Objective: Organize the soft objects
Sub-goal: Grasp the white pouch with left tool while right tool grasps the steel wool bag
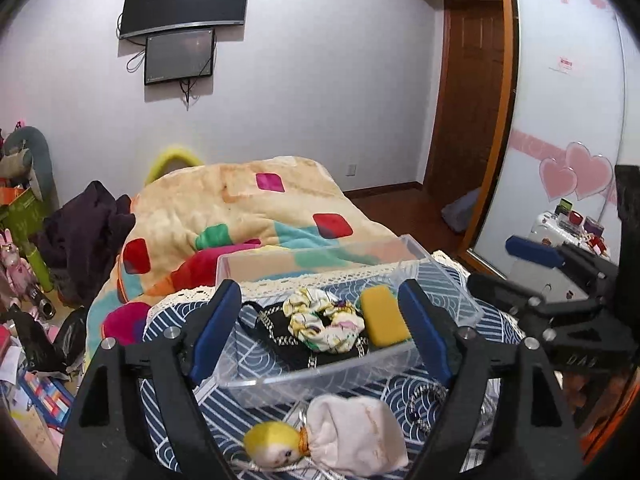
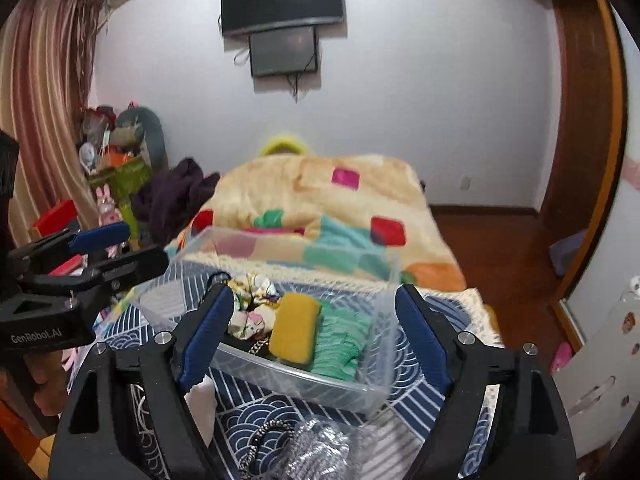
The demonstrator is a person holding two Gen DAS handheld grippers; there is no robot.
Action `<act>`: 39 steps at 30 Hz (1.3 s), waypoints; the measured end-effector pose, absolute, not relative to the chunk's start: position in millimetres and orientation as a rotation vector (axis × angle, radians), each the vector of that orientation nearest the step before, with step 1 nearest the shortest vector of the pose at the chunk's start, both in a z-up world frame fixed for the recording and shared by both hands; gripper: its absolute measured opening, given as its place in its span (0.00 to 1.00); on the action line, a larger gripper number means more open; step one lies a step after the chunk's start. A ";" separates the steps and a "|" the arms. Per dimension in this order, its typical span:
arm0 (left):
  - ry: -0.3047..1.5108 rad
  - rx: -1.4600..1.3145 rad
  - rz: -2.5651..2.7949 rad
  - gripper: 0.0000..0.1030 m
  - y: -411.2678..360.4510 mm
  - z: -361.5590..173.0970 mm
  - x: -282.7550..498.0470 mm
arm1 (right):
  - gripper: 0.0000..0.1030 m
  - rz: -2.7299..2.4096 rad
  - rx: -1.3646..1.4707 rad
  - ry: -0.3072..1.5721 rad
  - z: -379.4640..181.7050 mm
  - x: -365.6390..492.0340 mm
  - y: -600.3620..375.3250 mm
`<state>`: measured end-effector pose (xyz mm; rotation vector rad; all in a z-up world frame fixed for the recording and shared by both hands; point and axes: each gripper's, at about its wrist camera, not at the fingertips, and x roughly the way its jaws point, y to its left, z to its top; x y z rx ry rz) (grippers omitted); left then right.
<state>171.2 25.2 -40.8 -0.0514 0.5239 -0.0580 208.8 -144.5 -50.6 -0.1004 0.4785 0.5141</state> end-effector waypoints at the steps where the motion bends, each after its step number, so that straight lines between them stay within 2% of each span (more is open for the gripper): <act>1: 0.527 -0.053 -0.062 0.79 25.2 -42.2 167.5 | 0.80 0.509 -0.106 0.472 -49.8 206.0 -145.9; 7: 0.577 -0.071 -0.085 0.79 25.1 -62.9 148.7 | 0.84 0.491 -0.136 0.460 -59.1 190.4 -150.8; 16: 0.680 -0.076 -0.102 0.79 16.2 -108.1 129.8 | 0.84 0.474 -0.098 0.597 -106.3 187.3 -164.7; 20: 0.704 -0.072 -0.098 0.66 10.5 -122.0 127.5 | 0.83 0.466 -0.098 0.661 -127.7 183.8 -168.2; 25: 0.735 -0.078 -0.142 0.57 0.2 -134.8 130.2 | 0.82 0.464 -0.074 0.709 -146.9 177.0 -174.1; 31: 0.743 -0.035 -0.096 0.56 -6.3 -146.4 135.7 | 0.61 0.497 -0.039 0.769 -157.5 178.4 -178.0; 33: 0.742 -0.031 -0.081 0.56 -6.3 -151.3 135.9 | 0.47 0.525 -0.041 0.780 -157.8 176.5 -175.7; 36: 0.734 0.008 -0.060 0.56 -9.8 -157.1 133.4 | 0.41 0.548 -0.057 0.784 -158.2 172.8 -171.5; 37: 0.731 0.015 -0.056 0.54 -10.5 -157.7 132.8 | 0.39 0.551 -0.062 0.783 -158.4 171.9 -170.8; 39: 0.719 0.010 -0.039 0.43 -10.8 -157.9 131.2 | 0.34 0.556 -0.064 0.780 -158.1 171.0 -170.3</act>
